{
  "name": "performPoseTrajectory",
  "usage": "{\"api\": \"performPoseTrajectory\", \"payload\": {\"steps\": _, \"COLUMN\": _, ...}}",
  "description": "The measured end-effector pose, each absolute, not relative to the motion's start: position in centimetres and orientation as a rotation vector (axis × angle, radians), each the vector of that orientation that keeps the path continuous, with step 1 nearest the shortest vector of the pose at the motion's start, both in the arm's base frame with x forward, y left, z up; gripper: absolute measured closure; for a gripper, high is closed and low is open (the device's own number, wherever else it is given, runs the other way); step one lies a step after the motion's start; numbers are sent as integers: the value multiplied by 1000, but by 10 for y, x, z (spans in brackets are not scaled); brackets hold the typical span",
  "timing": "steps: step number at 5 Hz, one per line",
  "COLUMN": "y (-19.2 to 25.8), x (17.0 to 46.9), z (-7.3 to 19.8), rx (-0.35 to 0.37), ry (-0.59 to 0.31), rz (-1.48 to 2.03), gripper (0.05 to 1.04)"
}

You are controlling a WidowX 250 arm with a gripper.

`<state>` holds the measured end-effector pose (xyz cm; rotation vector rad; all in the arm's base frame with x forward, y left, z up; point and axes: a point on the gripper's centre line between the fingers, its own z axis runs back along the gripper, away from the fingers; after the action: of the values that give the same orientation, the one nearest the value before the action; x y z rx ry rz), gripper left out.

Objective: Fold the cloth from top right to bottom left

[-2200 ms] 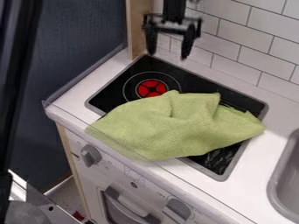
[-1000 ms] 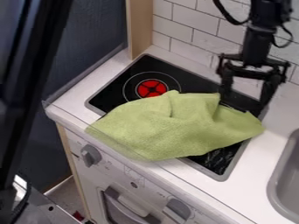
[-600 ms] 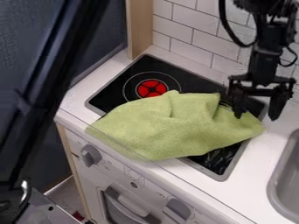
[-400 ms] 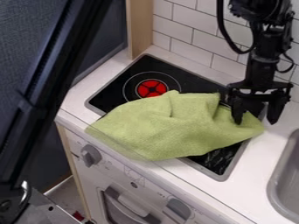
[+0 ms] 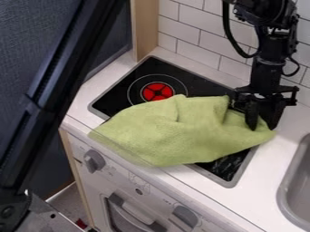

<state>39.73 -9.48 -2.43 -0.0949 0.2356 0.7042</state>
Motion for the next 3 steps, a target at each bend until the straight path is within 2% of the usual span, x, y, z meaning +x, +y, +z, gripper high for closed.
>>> {"api": "performPoseTrajectory", "payload": {"steps": 1, "y": -91, "x": 389, "z": -24, "rx": -85, "ry": 201, "rz": 703, "gripper": 927}}
{"api": "performPoseTrajectory", "payload": {"steps": 2, "y": -92, "x": 384, "z": -21, "rx": -73, "ry": 220, "rz": 615, "gripper": 1029}}
{"api": "performPoseTrajectory", "payload": {"steps": 3, "y": -100, "x": 377, "z": -1, "rx": -60, "ry": 229, "rz": 478, "gripper": 1032}}
